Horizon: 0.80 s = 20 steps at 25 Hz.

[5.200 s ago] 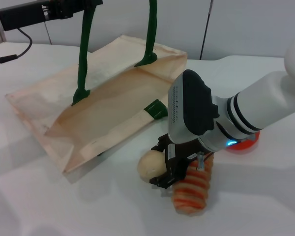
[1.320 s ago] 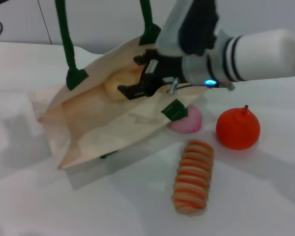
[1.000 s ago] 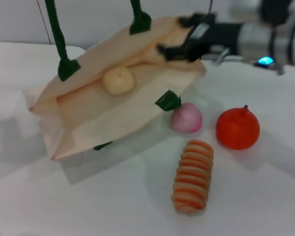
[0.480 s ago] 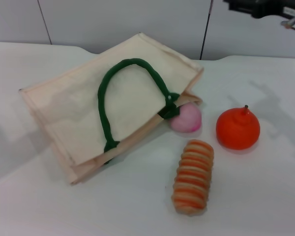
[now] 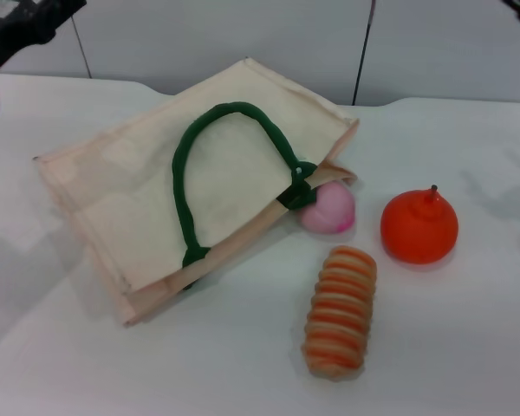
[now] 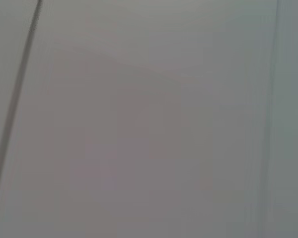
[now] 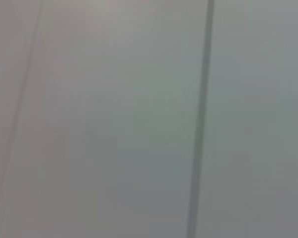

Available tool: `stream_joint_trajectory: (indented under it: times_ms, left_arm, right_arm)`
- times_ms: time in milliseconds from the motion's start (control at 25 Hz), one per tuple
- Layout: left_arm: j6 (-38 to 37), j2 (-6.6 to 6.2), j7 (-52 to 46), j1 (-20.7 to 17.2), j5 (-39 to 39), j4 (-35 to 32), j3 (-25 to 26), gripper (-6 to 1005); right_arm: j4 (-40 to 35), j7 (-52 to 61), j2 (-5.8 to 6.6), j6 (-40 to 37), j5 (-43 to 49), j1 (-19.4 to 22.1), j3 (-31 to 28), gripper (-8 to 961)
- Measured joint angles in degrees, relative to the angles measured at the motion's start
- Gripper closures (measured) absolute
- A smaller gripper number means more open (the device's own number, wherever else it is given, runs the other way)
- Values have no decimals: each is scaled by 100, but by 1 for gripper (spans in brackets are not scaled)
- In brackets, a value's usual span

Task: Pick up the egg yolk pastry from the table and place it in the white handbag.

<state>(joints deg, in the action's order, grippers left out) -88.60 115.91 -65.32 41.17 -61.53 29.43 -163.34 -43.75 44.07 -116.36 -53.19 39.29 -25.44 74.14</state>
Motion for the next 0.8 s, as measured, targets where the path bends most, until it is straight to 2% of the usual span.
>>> stream_joint_trajectory:
  times_ms: [80, 320, 640, 800]
  left_arm:
    - [285, 60, 593, -75, -302, -339, 1, 238]
    - [956, 61, 2444, -288, -1213, -1461, 4, 235]
    - [1193, 67, 4856, -660, -2472, -2835, 6, 235]
    - [1193, 66, 5413, -741, -2695, -3138, 11, 235]
  right_arm:
    - [647, -827, -1, -478, -839, -72, -1, 62]
    - [2614, -2249, 7, -1880, -2998, -333, -5, 62]
    - [3349, -2449, -4, -2039, -3752, -362, -5, 62]
    - [3451, -2436, -7, -2055, -3776, -361, -5, 62]
